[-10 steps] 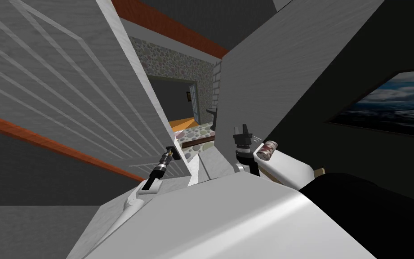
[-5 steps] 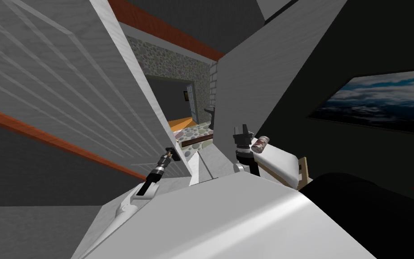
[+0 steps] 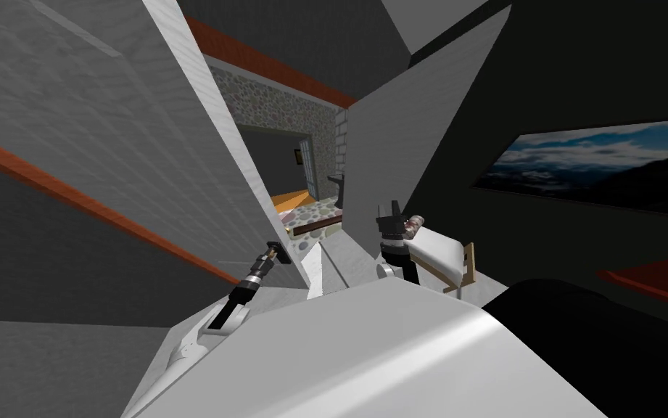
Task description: Pull the door open
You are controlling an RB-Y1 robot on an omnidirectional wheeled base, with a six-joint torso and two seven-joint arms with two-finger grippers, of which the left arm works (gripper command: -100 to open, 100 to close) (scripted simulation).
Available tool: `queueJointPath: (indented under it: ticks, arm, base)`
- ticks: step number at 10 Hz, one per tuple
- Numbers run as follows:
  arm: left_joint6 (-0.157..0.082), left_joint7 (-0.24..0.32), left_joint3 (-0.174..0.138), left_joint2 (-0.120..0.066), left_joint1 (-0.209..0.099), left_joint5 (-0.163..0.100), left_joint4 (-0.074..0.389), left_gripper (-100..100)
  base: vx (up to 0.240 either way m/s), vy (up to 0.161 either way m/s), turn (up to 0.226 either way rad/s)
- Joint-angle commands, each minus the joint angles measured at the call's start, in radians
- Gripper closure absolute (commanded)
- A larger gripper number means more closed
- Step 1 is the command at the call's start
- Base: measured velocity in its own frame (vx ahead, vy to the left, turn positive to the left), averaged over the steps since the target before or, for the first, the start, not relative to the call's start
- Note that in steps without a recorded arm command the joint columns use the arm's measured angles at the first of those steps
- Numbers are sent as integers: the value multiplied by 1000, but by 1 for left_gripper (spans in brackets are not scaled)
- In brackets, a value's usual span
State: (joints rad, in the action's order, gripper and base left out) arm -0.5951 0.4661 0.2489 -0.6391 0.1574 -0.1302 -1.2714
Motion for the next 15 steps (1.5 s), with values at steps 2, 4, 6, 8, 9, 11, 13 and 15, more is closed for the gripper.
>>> queueJointPath:
  ticks: [2,4,6,8,9,11,13,15]
  arm:
    - [-31,14,9,-22,9,0,5,100]
    - [-65,29,19,-46,20,-1,11,100]
    - [-93,42,27,-66,29,-1,15,100]
    - [-127,57,37,-90,39,-2,21,100]
    - [-140,63,40,-99,43,-2,23,100]
    - [-145,65,50,-97,42,1,26,100]
    - [-171,76,59,-111,44,3,39,100]
    - [-188,84,64,-121,44,4,47,100]
  base:
    - [-147,89,-131]
    - [-189,113,-143]
    - [-191,126,-129]
    - [-172,123,-117]
    - [-191,144,-118]
    - [-137,86,-74]
    - [-141,94,-151]
    - [-184,119,-127]
